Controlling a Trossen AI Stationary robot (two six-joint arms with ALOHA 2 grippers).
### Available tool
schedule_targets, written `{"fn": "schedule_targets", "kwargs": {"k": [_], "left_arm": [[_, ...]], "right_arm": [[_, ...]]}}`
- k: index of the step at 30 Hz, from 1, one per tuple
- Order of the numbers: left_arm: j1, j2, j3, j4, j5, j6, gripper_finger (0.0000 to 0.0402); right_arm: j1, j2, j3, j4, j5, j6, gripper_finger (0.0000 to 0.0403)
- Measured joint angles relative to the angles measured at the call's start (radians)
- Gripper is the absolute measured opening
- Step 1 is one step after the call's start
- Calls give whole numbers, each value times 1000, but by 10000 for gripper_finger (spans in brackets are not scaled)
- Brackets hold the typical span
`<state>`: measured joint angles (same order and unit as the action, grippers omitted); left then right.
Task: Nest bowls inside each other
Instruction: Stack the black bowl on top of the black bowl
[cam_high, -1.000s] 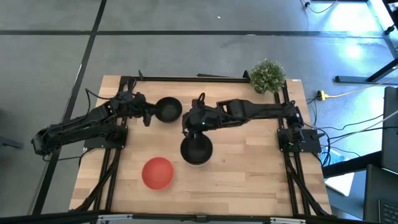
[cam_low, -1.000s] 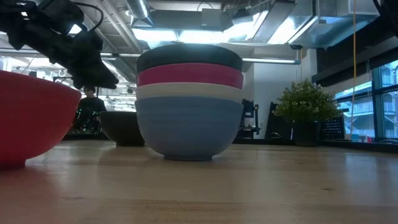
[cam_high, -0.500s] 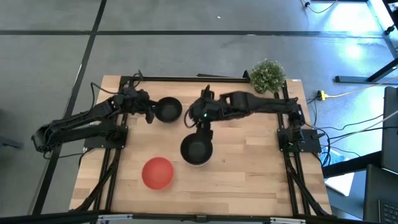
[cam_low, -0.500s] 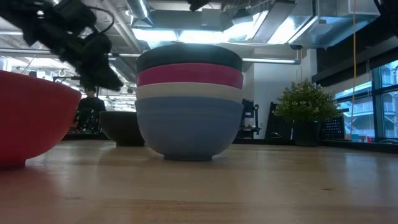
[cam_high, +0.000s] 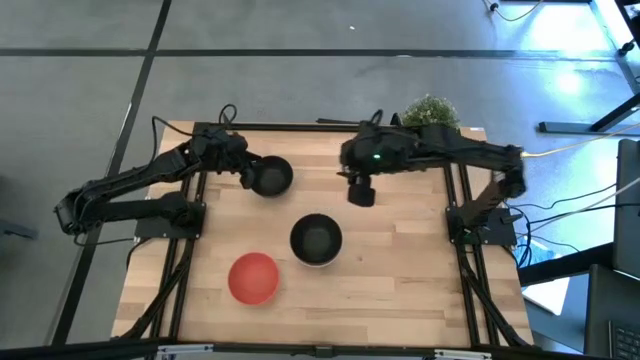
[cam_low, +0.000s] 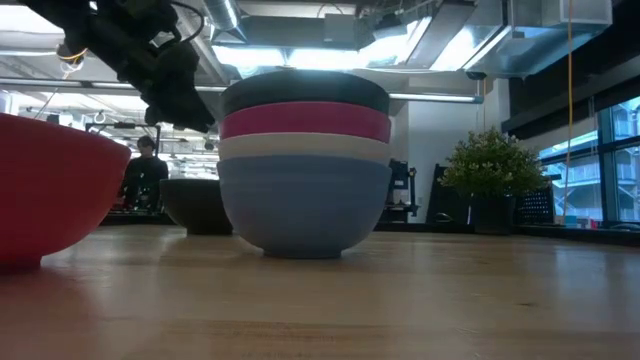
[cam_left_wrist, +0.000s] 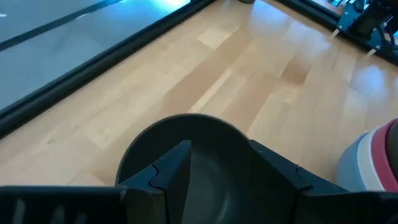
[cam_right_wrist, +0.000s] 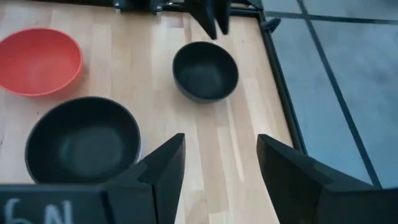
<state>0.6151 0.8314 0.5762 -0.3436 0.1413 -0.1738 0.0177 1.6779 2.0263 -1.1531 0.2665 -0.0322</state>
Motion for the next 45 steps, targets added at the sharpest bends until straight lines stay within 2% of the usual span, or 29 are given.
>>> {"fn": "schedule_targets", "kwargs": {"k": [11, 19, 26, 35, 39, 45], "left_arm": [[0, 0, 0, -8, -1, -8, 146], [2, 36, 0, -18, -20, -9, 146], [11, 130, 0, 11, -20, -9, 148], [40, 145, -1, 40, -15, -44, 149], [44, 145, -1, 38, -12, -30, 149], [62, 145, -1, 24, -77, -56, 149]], "right_arm": [[0, -484, -750, 510, 1, 113, 200], [13, -677, -1114, 804, -3, 201, 200], [34, -786, -1351, 1019, -6, 217, 200], [39, -938, -1613, 1212, -7, 312, 200], [39, -970, -1700, 1331, -6, 289, 200], [39, -976, -1799, 1489, -6, 322, 200]]}}
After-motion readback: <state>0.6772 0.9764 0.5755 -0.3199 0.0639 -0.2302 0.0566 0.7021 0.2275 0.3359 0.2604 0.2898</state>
